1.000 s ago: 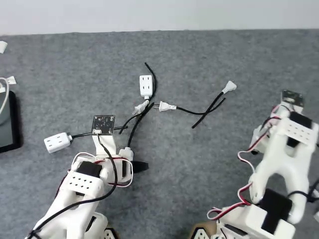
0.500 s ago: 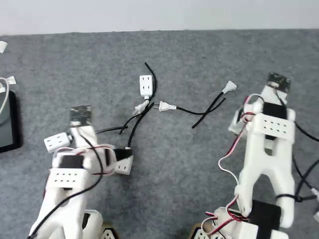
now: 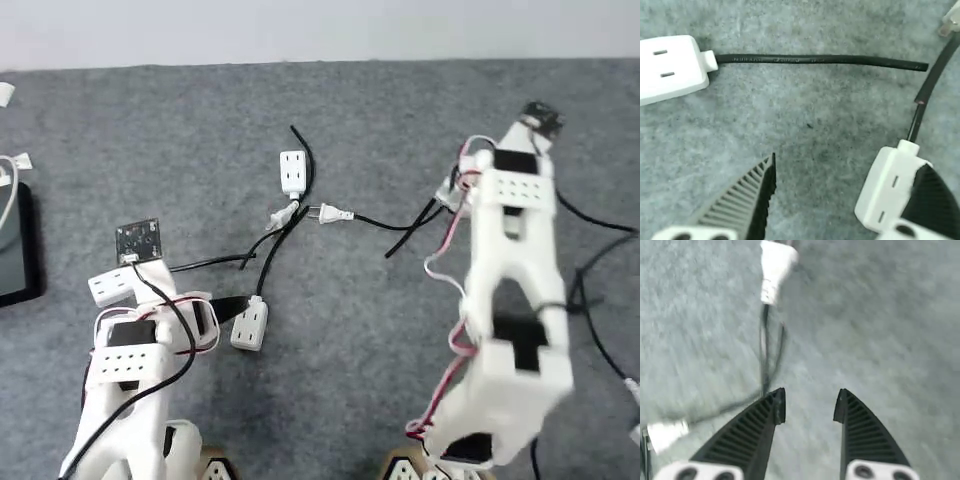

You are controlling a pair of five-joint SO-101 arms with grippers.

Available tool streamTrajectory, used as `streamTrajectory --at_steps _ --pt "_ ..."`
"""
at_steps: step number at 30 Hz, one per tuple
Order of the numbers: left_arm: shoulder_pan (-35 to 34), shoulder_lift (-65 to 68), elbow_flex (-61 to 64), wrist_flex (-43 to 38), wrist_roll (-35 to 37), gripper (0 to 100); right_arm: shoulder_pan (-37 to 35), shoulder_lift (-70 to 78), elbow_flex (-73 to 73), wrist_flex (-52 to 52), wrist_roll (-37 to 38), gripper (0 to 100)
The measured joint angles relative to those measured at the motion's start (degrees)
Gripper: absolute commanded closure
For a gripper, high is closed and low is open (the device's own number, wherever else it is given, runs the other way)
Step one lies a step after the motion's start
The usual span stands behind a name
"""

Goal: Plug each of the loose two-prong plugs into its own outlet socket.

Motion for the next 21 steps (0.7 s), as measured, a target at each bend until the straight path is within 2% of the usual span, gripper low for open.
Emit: streamTrajectory --at_steps 9,18,21 --pt "0.00 0.00 0.00 -0.18 -0.18 62 -0.88 26.29 -32.79 -0.97 -0.35 84.5" --pt "0.00 0.00 0.00 -0.18 -0.18 62 -0.88 45.54 -58.11 6.86 -0.35 84.5" --pt "0.00 0.00 0.00 -0.18 -0.18 62 -0.79 49.85 -63.56 7.56 -0.35 89.9"
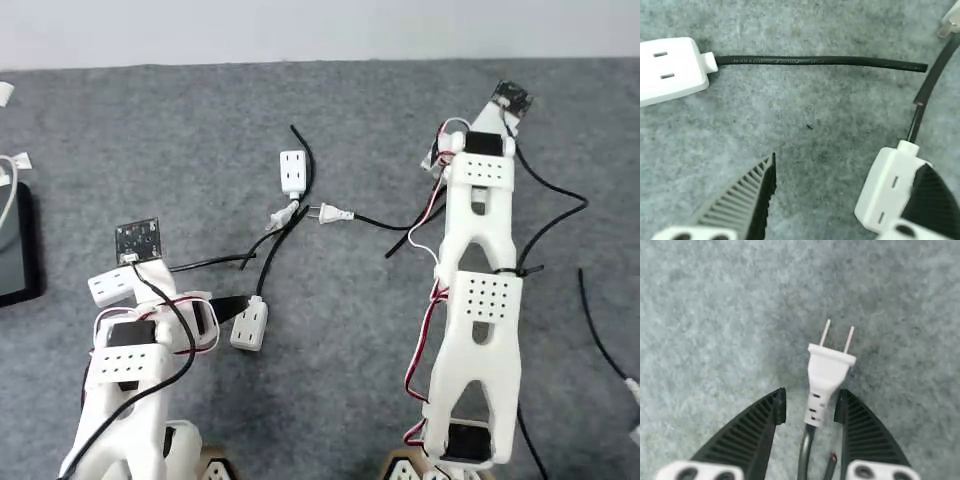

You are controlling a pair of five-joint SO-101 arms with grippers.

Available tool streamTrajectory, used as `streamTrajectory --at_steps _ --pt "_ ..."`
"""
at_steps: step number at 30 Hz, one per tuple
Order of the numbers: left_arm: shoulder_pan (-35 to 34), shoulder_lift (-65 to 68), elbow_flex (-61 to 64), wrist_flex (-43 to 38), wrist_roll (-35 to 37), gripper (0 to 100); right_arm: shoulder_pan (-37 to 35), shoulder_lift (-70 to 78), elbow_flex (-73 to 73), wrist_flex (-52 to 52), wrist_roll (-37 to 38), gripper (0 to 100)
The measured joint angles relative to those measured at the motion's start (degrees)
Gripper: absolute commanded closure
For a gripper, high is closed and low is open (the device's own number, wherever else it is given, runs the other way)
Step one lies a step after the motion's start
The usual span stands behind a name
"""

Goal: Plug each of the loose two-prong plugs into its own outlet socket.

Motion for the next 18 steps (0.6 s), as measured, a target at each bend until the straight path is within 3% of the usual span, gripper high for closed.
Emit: streamTrajectory --at_steps 3,9,18 --pt "0.00 0.00 0.00 0.00 -0.09 62 0.97 1.93 -2.55 0.09 0.26 99.5" --pt "0.00 0.00 0.00 0.00 -0.18 62 1.41 2.55 -3.69 2.73 6.15 99.1" --pt "0.00 0.00 0.00 0.00 -0.18 62 1.41 1.85 -18.90 24.79 9.85 99.1"
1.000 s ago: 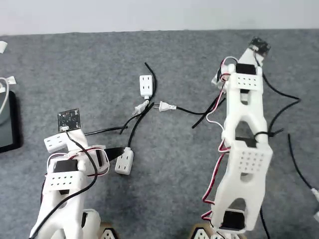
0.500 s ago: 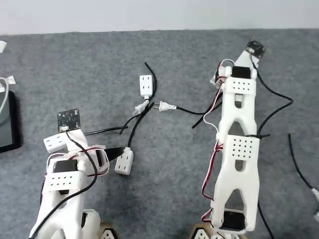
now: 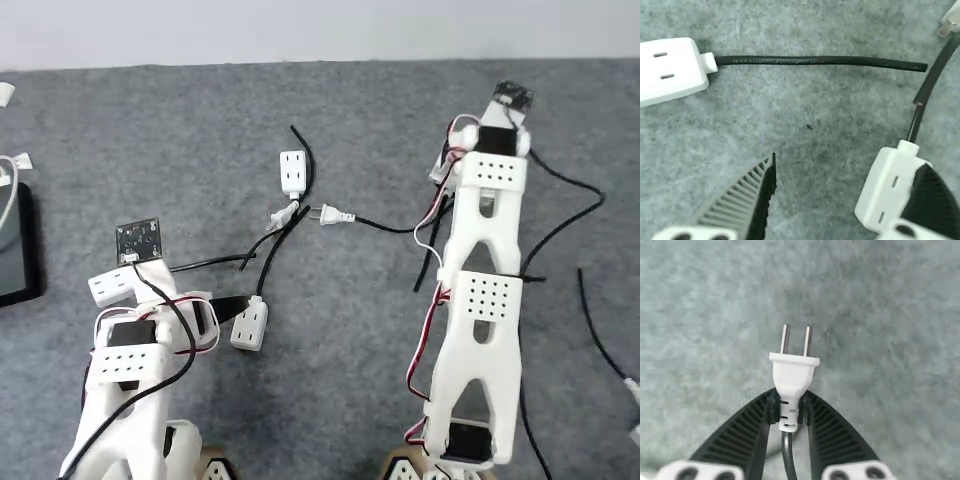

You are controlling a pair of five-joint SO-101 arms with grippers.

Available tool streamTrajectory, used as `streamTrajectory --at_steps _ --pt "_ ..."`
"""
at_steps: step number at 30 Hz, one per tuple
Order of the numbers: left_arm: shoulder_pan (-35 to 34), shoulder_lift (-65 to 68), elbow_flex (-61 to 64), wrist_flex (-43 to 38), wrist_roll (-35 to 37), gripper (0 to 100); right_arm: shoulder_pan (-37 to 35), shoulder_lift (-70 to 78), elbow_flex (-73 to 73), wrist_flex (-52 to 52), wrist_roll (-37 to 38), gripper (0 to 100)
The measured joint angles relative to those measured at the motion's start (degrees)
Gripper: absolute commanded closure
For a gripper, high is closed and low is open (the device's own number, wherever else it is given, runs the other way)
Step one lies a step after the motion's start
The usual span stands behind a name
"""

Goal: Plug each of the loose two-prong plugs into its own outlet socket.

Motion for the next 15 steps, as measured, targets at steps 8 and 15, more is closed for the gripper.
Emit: streamTrajectory --at_steps 8,15 --pt "0.00 0.00 0.00 0.00 0.00 62 3.43 -15.47 17.49 1.58 2.99 99.1" --pt "0.00 0.00 0.00 0.00 0.00 62 3.16 -32.09 44.40 1.58 3.08 99.1"
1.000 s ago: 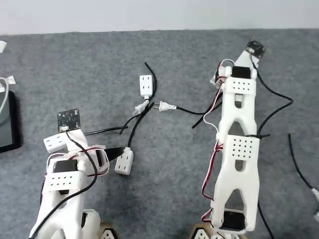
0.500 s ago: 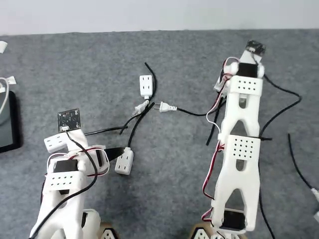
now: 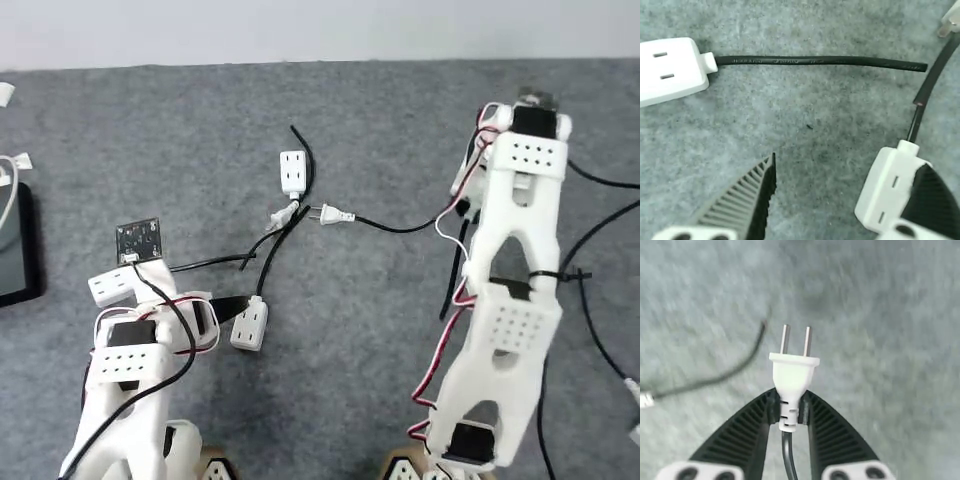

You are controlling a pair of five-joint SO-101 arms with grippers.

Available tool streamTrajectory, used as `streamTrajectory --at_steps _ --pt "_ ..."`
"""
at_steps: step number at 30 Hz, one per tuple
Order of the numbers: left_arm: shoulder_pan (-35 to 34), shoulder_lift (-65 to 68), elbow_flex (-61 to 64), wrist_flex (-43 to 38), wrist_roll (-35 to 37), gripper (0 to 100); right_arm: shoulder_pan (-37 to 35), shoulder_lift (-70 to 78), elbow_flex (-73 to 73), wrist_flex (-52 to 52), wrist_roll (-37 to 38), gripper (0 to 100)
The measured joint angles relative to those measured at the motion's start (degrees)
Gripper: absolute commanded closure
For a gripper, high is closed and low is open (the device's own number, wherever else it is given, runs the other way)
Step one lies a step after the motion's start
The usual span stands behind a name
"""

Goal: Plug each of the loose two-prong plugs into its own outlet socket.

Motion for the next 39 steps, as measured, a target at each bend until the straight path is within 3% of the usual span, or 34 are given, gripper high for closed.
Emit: streamTrajectory --at_steps 17,27,34,39 --pt "0.00 0.00 0.00 0.00 0.00 62 0.09 -22.51 50.73 0.00 18.20 96.9" --pt "0.00 0.00 0.00 0.00 0.00 62 5.54 -23.21 52.48 -0.35 19.60 92.7" --pt "0.00 0.00 0.00 0.00 0.00 62 10.55 -23.21 46.24 -2.29 19.87 75.8" --pt "0.00 0.00 0.00 0.00 0.00 62 13.89 -23.21 43.87 -0.09 26.37 85.0"
